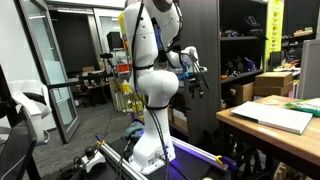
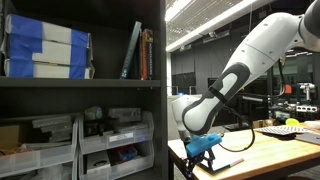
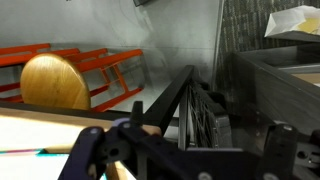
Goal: Close the book.
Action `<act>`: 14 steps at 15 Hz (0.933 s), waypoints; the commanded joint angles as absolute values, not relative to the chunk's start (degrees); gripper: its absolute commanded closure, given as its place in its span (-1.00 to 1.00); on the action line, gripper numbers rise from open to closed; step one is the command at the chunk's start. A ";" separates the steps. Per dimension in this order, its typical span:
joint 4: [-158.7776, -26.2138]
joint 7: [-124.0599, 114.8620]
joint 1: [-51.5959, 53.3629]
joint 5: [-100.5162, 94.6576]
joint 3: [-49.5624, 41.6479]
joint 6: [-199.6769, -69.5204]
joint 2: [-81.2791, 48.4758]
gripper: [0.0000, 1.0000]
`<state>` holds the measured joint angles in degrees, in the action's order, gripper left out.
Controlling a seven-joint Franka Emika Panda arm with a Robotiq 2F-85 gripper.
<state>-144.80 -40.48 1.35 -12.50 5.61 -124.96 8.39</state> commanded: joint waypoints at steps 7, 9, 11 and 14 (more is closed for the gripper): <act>-144.54 -44.52 1.29 -11.98 6.11 -126.36 7.56 -1.00; -144.44 -47.54 1.20 -12.07 6.08 -128.09 7.25 -1.00; -144.07 -50.37 1.00 -12.26 5.87 -129.67 6.91 -1.00; -143.49 -54.11 0.44 -13.26 5.43 -131.62 6.77 -1.00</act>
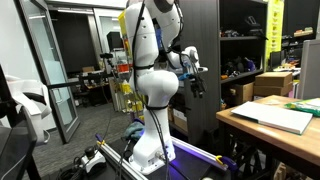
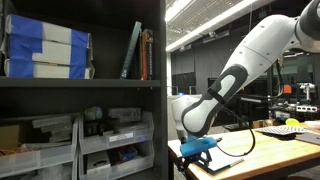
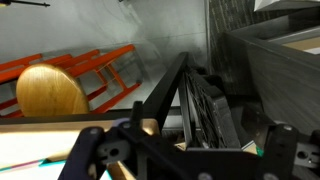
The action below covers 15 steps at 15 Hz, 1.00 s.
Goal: Close the book.
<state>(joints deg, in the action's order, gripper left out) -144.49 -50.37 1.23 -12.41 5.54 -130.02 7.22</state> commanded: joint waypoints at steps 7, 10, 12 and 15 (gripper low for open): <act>-141.42 -62.98 -3.55 -20.07 3.53 -136.35 6.52 -1.00; -140.99 -67.10 -5.27 -24.48 2.60 -137.55 5.95 -1.00; -141.28 -69.95 -5.99 -27.87 2.16 -138.07 5.75 -1.00; -141.82 -74.96 -6.31 -33.77 1.84 -138.15 5.39 -1.00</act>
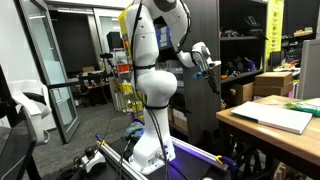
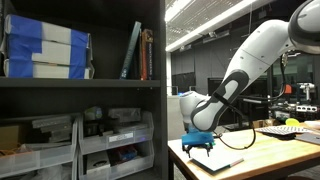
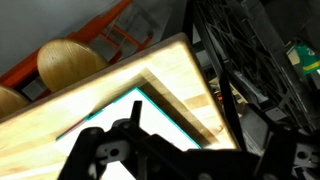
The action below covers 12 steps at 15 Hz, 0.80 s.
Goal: Close the book.
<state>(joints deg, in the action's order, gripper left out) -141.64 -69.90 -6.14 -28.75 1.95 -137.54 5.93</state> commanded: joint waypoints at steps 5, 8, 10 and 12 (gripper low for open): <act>-142.07 -82.07 -5.49 -42.25 1.45 -136.46 4.57 -1.00; -141.16 -84.59 -5.29 -44.06 1.03 -135.76 3.11 -1.00; -140.01 -85.31 -5.24 -43.73 0.65 -135.31 1.60 -1.00; -139.00 -84.42 -5.10 -42.21 0.10 -135.31 0.02 -1.00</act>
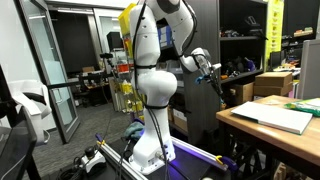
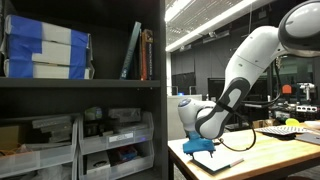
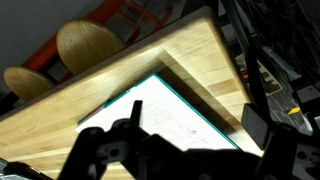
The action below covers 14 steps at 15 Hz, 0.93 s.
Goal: Close the book.
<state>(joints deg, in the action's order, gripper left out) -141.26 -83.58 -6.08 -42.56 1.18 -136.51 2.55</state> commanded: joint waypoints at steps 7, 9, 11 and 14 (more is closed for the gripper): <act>-134.32 -85.09 -4.60 -42.77 -2.29 -134.81 -5.59 -1.00; -133.25 -85.32 -4.43 -43.23 -3.18 -134.50 -6.57 -1.00; -132.24 -85.05 -4.30 -43.26 -4.01 -133.83 -7.47 -1.00; -130.97 -82.65 -4.32 -41.96 -4.77 -132.06 -8.77 -1.00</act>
<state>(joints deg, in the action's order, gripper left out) -132.80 -83.82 -5.44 -42.48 -3.59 -134.41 -7.32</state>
